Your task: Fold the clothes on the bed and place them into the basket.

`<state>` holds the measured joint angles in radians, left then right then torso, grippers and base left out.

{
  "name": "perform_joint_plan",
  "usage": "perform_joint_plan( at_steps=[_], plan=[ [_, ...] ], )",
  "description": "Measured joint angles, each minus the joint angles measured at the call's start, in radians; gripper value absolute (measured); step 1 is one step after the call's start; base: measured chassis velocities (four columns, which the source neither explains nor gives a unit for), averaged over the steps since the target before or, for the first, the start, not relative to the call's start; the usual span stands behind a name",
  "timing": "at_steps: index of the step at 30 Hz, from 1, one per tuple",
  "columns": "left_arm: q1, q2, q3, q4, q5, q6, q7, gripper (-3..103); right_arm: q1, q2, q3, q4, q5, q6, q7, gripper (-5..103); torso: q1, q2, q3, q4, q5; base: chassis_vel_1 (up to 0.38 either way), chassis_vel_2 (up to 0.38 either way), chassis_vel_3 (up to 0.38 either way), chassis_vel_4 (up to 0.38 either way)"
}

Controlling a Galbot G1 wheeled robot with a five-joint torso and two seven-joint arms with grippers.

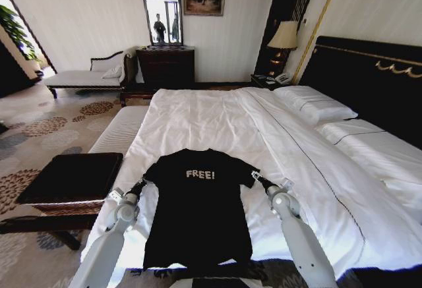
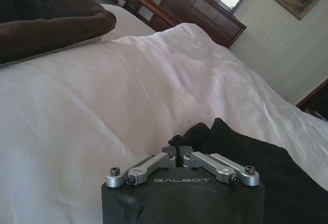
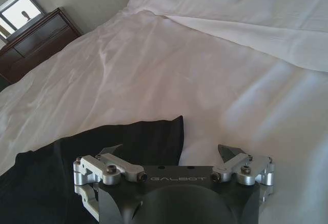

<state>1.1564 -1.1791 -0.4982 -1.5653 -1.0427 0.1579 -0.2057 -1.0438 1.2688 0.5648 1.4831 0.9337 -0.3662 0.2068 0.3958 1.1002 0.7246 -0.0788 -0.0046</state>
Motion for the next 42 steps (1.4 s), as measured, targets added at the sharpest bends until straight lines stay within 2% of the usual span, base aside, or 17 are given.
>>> perform_joint_plan(
  at_steps=[13,16,19,20,21,24,27,29,30,31,34,35,36,37,38,40,42],
  plan=[
    [-0.028,0.027,0.001,0.034,-0.014,-0.001,-0.011,0,0.050,-0.024,0.017,-0.052,0.100,-0.008,0.018,100,0.000,0.000,0.000,0.0000,0.0001,0.000,0.000,0.000,0.000],
    [-0.003,0.019,-0.007,0.009,0.004,0.004,-0.012,16,0.087,-0.030,0.015,-0.106,0.146,-0.009,0.019,100,0.000,0.000,0.000,0.0002,0.0001,0.000,0.000,0.000,0.000],
    [0.031,0.011,-0.014,-0.023,0.019,0.005,-0.012,22,0.109,-0.027,0.011,-0.144,0.169,-0.011,0.016,100,0.000,0.000,0.000,0.0000,0.0000,0.000,0.000,0.000,0.000],
    [0.055,0.008,-0.019,-0.045,0.025,0.005,-0.011,28,0.125,-0.023,0.011,-0.169,0.193,-0.015,0.014,100,0.000,0.000,0.000,0.0000,0.0000,0.000,0.000,0.000,0.000],
    [0.072,0.006,-0.022,-0.059,0.031,0.005,-0.010,28,0.133,-0.020,0.011,-0.180,0.205,-0.018,0.013,100,0.000,0.000,0.000,0.0000,-0.0001,0.000,0.000,0.000,0.000],
    [0.189,-0.010,-0.053,-0.158,0.078,0.002,0.007,43,0.178,-0.002,0.010,-0.247,0.250,-0.029,0.005,100,0.000,0.000,0.000,0.0000,-0.0006,0.000,0.000,0.000,0.000],
    [0.235,-0.017,-0.067,-0.204,0.091,-0.002,0.014,49,0.183,0.005,0.011,-0.256,0.269,-0.036,0.002,100,0.000,0.000,0.000,-0.0001,-0.0006,0.000,0.000,0.000,0.000],
    [0.316,-0.027,-0.093,-0.282,0.115,-0.009,0.036,60,0.182,0.009,0.009,-0.254,0.297,-0.048,-0.004,100,0.000,0.000,0.000,-0.0001,-0.0002,0.000,0.000,0.000,0.000],
    [0.316,-0.027,-0.093,-0.282,0.115,-0.009,0.036,60,0.182,0.009,0.009,-0.254,0.297,-0.048,-0.004,100,0.000,0.000,0.000,-0.0001,-0.0002,0.000,0.000,0.000,0.000],
    [0.341,-0.034,-0.102,-0.302,0.133,-0.014,0.046,66,0.182,0.012,0.008,-0.254,0.301,-0.050,-0.006,103,0.000,0.000,0.000,-0.0001,0.0000,0.000,0.000,0.000,0.000],
    [0.402,-0.063,-0.123,-0.346,0.157,-0.026,0.058,81,0.200,0.021,0.008,-0.283,0.301,-0.050,-0.014,95,0.000,0.000,0.000,-0.0003,-0.0001,0.000,0.000,0.000,0.000],
    [0.402,-0.063,-0.123,-0.346,0.157,-0.026,0.058,81,0.200,0.021,0.008,-0.283,0.301,-0.050,-0.014,95,0.000,0.000,0.000,-0.0003,-0.0001,0.000,0.000,0.000,0.000],
    [0.424,-0.075,-0.126,-0.362,0.158,-0.027,0.058,81,0.212,0.023,0.008,-0.300,0.294,-0.049,-0.020,90,0.000,0.000,0.000,-0.0001,-0.0001,0.000,0.000,0.000,0.000],
    [0.436,-0.081,-0.126,-0.371,0.159,-0.028,0.058,87,0.219,0.024,0.008,-0.313,0.288,-0.047,-0.026,90,0.000,0.000,0.000,0.0001,-0.0001,0.000,0.000,0.000,0.000],
    [0.463,-0.091,-0.126,-0.390,0.162,-0.031,0.058,92,0.231,0.025,0.005,-0.337,0.274,-0.044,-0.040,79,0.000,0.000,0.000,0.0001,-0.0001,0.000,0.000,0.000,0.000],
    [0.471,-0.094,-0.125,-0.397,0.163,-0.033,0.058,97,0.234,0.026,0.005,-0.343,0.271,-0.044,-0.044,79,0.000,0.000,0.000,0.0000,0.0000,0.000,0.000,0.000,0.000],
    [0.495,-0.104,-0.122,-0.416,0.170,-0.037,0.056,100,0.247,0.031,0.004,-0.365,0.263,-0.041,-0.051,68,0.000,0.000,0.000,-0.0001,0.0000,0.000,0.000,0.000,0.000]
  ],
)
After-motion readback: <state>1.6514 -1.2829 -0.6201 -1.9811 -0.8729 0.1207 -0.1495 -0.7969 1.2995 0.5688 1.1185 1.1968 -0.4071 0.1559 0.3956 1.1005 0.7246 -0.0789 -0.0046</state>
